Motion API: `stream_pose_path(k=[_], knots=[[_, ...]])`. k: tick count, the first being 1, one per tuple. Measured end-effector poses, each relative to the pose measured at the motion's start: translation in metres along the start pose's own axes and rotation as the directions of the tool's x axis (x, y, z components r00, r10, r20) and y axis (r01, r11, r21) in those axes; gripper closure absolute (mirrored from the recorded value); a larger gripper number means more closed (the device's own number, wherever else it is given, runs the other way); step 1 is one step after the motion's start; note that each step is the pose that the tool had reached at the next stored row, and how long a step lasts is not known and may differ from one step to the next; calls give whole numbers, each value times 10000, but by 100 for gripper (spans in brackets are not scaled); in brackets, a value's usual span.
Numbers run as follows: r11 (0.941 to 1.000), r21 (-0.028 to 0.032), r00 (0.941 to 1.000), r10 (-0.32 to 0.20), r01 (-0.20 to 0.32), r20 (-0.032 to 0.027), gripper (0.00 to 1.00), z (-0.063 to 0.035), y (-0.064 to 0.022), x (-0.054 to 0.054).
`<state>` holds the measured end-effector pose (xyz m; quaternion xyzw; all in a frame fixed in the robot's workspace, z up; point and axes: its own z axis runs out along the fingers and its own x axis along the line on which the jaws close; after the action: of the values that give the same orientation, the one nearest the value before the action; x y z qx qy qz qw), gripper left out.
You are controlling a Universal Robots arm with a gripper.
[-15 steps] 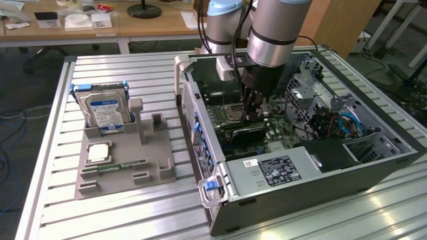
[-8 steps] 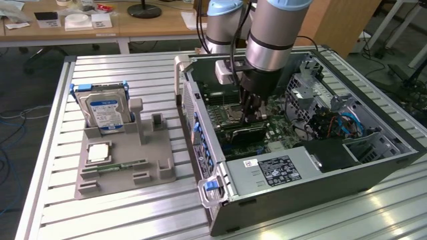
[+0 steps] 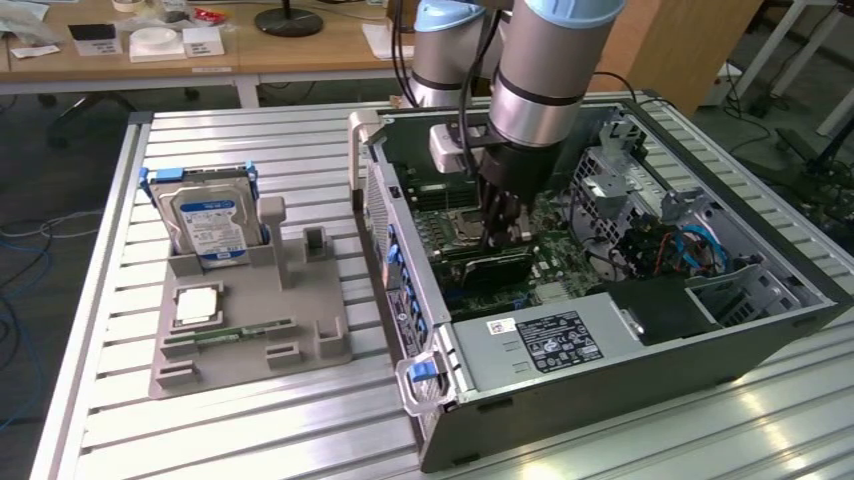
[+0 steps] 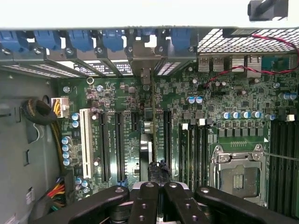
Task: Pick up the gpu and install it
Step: 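Press down on the gpu until it lock into place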
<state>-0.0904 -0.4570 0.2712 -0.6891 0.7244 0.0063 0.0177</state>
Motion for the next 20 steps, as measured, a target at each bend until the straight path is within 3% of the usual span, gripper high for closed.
stream_pose_path(k=[20], knots=[[10000,-2,10000,1,-1,19,89,74,7,3]])
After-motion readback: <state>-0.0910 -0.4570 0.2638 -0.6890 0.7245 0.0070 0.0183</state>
